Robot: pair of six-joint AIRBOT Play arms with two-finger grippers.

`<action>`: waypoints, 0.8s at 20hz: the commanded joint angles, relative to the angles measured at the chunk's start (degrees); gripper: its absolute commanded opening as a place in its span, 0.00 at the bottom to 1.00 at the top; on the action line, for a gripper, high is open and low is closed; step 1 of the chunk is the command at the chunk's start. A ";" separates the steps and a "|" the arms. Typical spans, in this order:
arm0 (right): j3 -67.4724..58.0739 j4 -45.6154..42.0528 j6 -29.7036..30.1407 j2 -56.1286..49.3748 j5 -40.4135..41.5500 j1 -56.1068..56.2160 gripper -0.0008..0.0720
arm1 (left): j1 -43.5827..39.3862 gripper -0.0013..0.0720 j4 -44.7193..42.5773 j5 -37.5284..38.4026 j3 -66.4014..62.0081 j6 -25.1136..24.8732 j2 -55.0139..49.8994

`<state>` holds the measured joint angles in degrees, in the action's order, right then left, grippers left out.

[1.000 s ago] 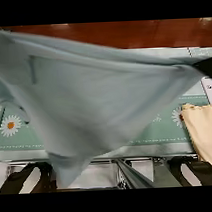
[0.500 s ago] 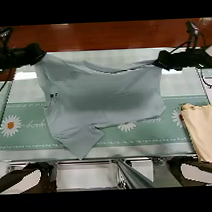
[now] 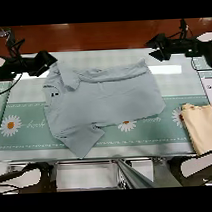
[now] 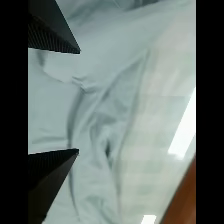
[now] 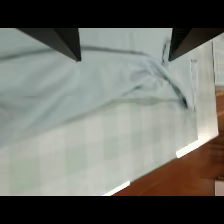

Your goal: Fold the shirts.

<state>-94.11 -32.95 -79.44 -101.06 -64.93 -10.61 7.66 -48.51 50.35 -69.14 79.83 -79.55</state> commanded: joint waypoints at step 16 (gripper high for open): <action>56.57 -13.90 8.61 41.27 -3.61 -14.80 0.87 | 26.95 0.98 -3.61 21.33 44.11 -8.68 12.41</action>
<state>-42.19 -47.66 -72.12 -61.98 -69.04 -25.26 33.34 -52.05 71.81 -29.04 73.25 -67.46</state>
